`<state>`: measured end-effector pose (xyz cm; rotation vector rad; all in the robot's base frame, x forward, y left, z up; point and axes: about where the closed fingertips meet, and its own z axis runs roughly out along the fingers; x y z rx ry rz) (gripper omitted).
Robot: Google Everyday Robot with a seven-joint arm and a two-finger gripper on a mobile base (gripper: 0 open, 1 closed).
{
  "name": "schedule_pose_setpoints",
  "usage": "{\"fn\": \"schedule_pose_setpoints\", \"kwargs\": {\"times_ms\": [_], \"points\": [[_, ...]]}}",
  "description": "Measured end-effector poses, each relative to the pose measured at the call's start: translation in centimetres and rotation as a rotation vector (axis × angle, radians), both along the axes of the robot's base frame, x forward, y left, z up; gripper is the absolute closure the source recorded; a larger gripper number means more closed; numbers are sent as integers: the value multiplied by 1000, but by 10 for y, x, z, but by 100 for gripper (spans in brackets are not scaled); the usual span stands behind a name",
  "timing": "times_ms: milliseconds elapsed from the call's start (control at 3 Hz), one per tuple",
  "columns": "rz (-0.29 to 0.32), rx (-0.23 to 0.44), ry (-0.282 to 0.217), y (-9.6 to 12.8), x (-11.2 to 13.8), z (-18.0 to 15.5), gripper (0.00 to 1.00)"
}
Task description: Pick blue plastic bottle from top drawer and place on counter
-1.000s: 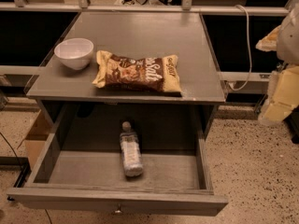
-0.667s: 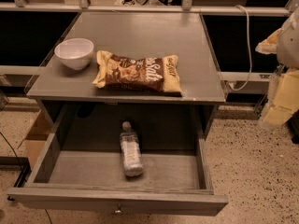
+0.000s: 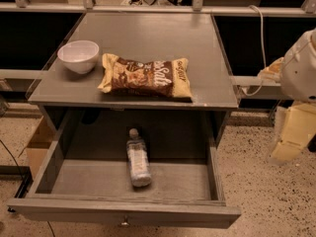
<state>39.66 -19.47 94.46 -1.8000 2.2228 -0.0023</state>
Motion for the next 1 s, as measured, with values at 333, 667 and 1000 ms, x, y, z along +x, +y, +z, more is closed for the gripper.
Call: {"fn": "schedule_pose_setpoints", "kwargs": {"times_ms": [333, 667, 1000], "points": [[0, 0, 0, 0, 0, 0, 0], [-133, -4, 16, -6, 2, -25, 0], [-244, -7, 28, -5, 1, -48, 0]]}}
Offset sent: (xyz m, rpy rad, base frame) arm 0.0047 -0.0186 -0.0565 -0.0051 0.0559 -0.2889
